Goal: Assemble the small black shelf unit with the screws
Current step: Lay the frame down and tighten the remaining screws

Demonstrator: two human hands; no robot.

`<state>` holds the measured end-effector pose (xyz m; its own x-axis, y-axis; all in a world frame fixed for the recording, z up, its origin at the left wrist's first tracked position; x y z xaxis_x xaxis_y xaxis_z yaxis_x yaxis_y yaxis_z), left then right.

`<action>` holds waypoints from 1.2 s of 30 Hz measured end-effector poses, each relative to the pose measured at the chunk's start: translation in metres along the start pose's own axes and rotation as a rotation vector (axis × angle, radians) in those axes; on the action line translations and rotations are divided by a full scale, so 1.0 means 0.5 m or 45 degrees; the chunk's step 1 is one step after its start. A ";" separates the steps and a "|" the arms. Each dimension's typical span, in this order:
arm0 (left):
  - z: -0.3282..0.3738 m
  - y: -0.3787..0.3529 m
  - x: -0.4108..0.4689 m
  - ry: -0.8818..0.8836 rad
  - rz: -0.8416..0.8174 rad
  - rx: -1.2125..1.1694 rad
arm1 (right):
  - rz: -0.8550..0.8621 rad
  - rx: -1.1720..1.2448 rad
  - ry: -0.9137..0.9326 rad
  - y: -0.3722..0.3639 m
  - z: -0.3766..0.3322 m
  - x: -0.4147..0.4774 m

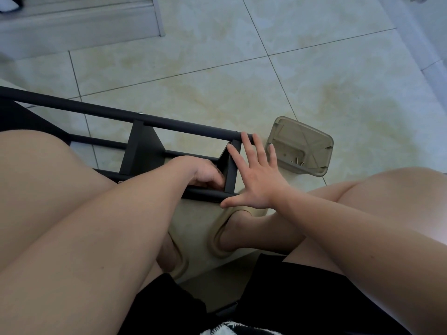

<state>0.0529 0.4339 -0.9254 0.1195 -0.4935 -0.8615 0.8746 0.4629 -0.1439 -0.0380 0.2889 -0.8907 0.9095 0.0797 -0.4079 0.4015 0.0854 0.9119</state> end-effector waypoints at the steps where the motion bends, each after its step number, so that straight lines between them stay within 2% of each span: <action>1: -0.001 0.000 0.001 -0.007 0.009 -0.008 | -0.001 -0.001 0.001 0.000 0.000 0.000; 20: -0.001 -0.002 0.008 -0.068 -0.018 -0.060 | 0.005 0.041 0.010 -0.004 0.000 0.001; 29: 0.001 -0.004 0.008 0.049 -0.078 -0.081 | -0.014 0.066 0.011 -0.002 0.000 0.001; 36: 0.001 0.002 0.000 0.193 -0.232 -0.115 | 0.002 0.070 0.011 -0.003 0.000 0.002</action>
<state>0.0543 0.4339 -0.9254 -0.1144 -0.4621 -0.8794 0.8288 0.4436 -0.3409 -0.0377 0.2891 -0.8927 0.9092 0.0881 -0.4069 0.4058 0.0306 0.9135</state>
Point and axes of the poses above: each hand's wrist, its own x-axis towards the middle knuckle, its own y-axis out of the back of the hand, z = x × y, the point moved 2 cm from there along x, towards the middle knuckle, and after that the axes turned 11 degrees about -x, right-handed, at the moved point
